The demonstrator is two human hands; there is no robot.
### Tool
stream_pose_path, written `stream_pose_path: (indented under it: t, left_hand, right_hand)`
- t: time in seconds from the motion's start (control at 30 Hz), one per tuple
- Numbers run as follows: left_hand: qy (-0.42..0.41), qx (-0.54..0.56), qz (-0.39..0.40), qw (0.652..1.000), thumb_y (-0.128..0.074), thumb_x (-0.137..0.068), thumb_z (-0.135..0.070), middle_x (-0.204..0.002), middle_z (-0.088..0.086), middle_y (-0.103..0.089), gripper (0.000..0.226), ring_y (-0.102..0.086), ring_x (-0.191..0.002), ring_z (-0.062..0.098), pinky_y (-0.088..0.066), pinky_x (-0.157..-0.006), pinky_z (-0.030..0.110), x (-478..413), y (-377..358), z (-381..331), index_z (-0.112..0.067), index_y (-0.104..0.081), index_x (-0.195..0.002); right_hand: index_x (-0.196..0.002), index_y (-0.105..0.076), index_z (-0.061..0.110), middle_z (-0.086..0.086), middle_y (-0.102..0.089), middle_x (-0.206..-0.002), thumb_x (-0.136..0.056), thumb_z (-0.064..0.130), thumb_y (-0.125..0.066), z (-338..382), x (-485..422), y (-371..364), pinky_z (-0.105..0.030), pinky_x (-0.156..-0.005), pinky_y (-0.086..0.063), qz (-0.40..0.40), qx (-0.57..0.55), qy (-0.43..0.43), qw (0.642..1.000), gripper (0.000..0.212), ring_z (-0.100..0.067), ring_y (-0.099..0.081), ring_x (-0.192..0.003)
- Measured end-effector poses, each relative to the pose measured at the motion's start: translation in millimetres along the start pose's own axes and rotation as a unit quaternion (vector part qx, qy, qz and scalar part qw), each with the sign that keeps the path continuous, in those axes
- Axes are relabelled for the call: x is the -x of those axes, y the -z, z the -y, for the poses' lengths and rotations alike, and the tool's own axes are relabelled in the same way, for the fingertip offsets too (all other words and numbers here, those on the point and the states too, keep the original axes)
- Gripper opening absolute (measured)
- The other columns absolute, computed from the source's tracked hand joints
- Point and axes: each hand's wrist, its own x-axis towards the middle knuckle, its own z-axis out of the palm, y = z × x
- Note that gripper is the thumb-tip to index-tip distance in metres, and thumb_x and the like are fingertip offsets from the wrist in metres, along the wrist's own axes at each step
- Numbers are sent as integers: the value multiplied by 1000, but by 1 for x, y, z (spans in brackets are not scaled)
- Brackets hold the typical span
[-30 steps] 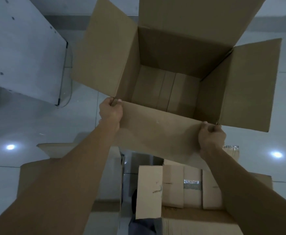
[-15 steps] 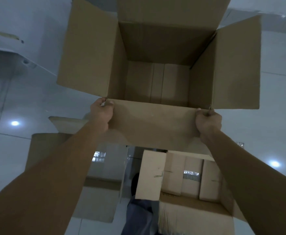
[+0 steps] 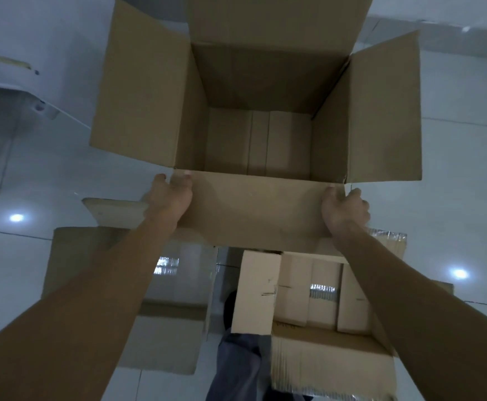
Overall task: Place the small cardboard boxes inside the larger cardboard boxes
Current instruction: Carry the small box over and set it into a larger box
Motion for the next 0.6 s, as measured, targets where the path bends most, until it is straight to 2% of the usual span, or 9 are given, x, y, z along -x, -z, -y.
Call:
stream_pose_path:
  t: [0.07,0.13,0.23,0.3,0.4,0.47,0.57,0.6]
  left_hand:
    - [-27,-45,-2,999,-45,-81,-71,-150,10,-42,86,-39,-136,34,-31,-111,54,11,10,7,-20,-28,-149]
    - [-68,-85,4,994,-44,-81,-74,-152,9,-39,90,-37,-138,33,-29,-112,55,28,24,11,-20,-24,-150]
    - [-129,-120,19,984,-35,-79,-80,-155,7,-34,93,-36,-139,31,-27,-113,52,66,51,23,-21,-24,-150]
    - [-155,-132,19,979,-25,-78,-84,-152,6,-39,93,-39,-137,30,-30,-111,50,91,72,34,-21,-31,-146]
    - [-169,-143,43,974,-15,-74,-89,-151,6,-40,99,-41,-135,29,-31,-110,53,117,102,57,-24,-33,-146]
    - [-157,-140,57,976,-13,-72,-92,-154,6,-36,103,-37,-138,28,-28,-112,54,129,122,76,-24,-30,-148]
    - [-128,-154,65,978,-14,-70,-93,-148,6,-46,98,-44,-133,31,-30,-112,52,152,158,104,-31,-36,-143]
    - [-123,-161,65,977,-13,-71,-92,-144,9,-50,98,-46,-130,33,-32,-110,51,159,172,112,-29,-39,-142]
  right_hand:
    - [-146,-34,13,-16,-39,-147,-96,53,-38,-3,18,8,-53,-107,-28,-25,-1,17,1000,64,-38,-37,-133]
    - [-145,-37,15,-15,-41,-146,-96,49,-41,-9,44,16,-53,-106,-28,-37,6,71,997,60,-36,-38,-132]
    - [-145,-38,17,-11,-42,-145,-95,47,-44,-17,91,27,-51,-108,-27,-17,7,168,986,58,-31,-39,-131]
    - [-145,-37,19,-8,-39,-147,-95,49,-43,-19,124,32,-51,-109,-28,11,-5,197,980,59,-28,-39,-132]
    - [-145,-38,19,-6,-40,-145,-96,45,-44,-25,177,34,-41,-101,-39,53,-52,227,971,56,-24,-47,-123]
    - [-144,-41,17,-7,-42,-141,-97,40,-46,-27,210,32,-36,-97,-39,81,-70,245,964,52,-25,-49,-120]
    - [-144,-42,18,-10,-40,-144,-98,43,-45,-35,256,29,-43,-105,-37,121,-62,229,964,53,-29,-44,-128]
    - [-145,-40,18,-10,-39,-147,-98,44,-44,-36,271,27,-44,-106,-37,140,-54,218,964,54,-29,-42,-131]
